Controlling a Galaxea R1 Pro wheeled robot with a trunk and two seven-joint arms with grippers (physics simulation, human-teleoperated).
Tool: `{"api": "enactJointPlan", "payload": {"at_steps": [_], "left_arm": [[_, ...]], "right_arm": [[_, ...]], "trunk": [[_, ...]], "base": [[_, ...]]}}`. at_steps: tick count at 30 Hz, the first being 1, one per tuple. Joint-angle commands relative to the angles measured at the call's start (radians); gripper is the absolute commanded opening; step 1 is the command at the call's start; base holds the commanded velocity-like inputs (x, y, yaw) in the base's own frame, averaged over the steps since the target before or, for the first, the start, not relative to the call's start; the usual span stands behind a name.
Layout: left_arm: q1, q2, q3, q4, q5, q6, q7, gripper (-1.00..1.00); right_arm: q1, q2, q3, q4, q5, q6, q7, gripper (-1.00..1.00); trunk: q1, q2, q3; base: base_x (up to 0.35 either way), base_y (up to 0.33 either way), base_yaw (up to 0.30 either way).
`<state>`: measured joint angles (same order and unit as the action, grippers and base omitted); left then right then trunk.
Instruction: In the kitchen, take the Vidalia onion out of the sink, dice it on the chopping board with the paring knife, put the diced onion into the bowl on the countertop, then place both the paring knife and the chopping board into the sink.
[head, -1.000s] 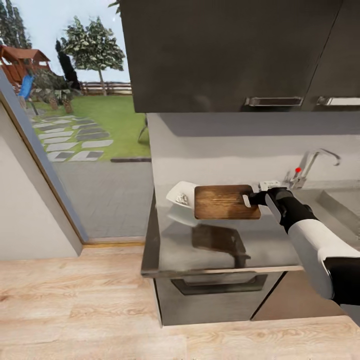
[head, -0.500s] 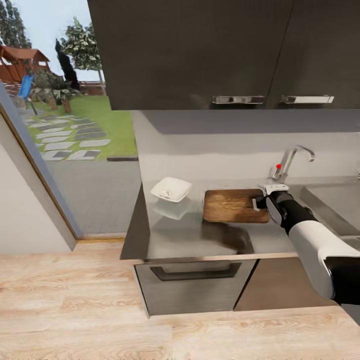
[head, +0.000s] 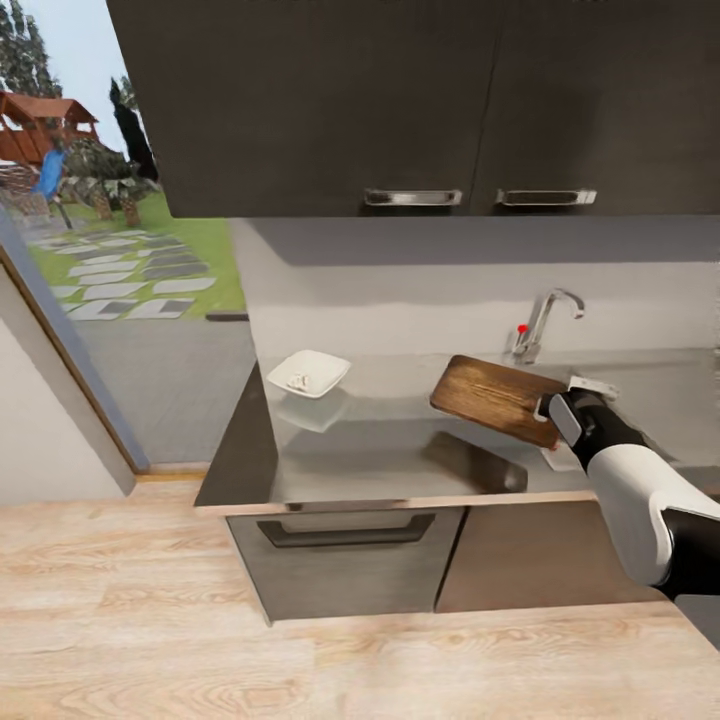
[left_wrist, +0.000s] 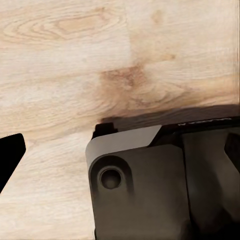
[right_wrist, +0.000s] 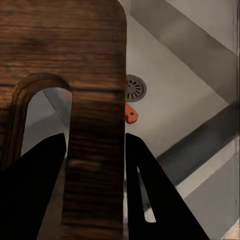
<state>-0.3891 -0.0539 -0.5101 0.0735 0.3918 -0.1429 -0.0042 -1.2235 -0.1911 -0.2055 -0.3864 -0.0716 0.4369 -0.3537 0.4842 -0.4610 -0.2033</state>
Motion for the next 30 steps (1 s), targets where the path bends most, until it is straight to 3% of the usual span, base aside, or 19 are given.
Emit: {"api": "enactJointPlan", "payload": {"at_steps": [1,8,15,18,26,30], "left_arm": [[-0.002,-0.001,-0.008,0.005,0.007,-0.007,0.000,1.00],[-0.002,-0.001,-0.008,0.005,0.007,-0.007,0.000,1.00],[-0.002,-0.001,-0.008,0.005,0.007,-0.008,0.000,1.00],[-0.002,-0.001,-0.008,0.005,0.007,-0.009,0.000,1.00],[-0.002,0.002,-0.007,0.005,0.008,-0.009,0.005,1.00],[-0.002,0.003,-0.007,0.005,0.008,-0.009,0.007,1.00]], "right_arm": [[-0.001,-0.001,-0.003,0.004,-0.007,0.001,-0.006,-1.00],[-0.001,0.000,-0.010,0.013,-0.008,-0.007,-0.053,-1.00],[-0.001,0.008,-0.103,0.054,-0.010,-0.143,-0.183,-1.00],[-0.001,0.010,-0.119,0.065,-0.011,-0.193,-0.233,-1.00],[-0.001,0.013,-0.127,0.093,-0.013,-0.223,-0.253,-1.00],[-0.001,0.017,-0.127,0.115,-0.013,-0.277,-0.257,-1.00]], "trunk": [[0.000,-0.002,-0.002],[0.000,-0.002,-0.002],[0.000,-0.002,-0.002],[0.000,-0.002,-0.002],[0.000,-0.002,-0.002],[0.000,-0.002,-0.002]], "base": [[-0.077,-0.313,0.000],[-0.077,-0.313,0.000],[-0.046,-0.315,0.000],[-0.006,-0.320,0.000],[-0.001,-0.321,0.000],[0.025,-0.321,0.000]]}}
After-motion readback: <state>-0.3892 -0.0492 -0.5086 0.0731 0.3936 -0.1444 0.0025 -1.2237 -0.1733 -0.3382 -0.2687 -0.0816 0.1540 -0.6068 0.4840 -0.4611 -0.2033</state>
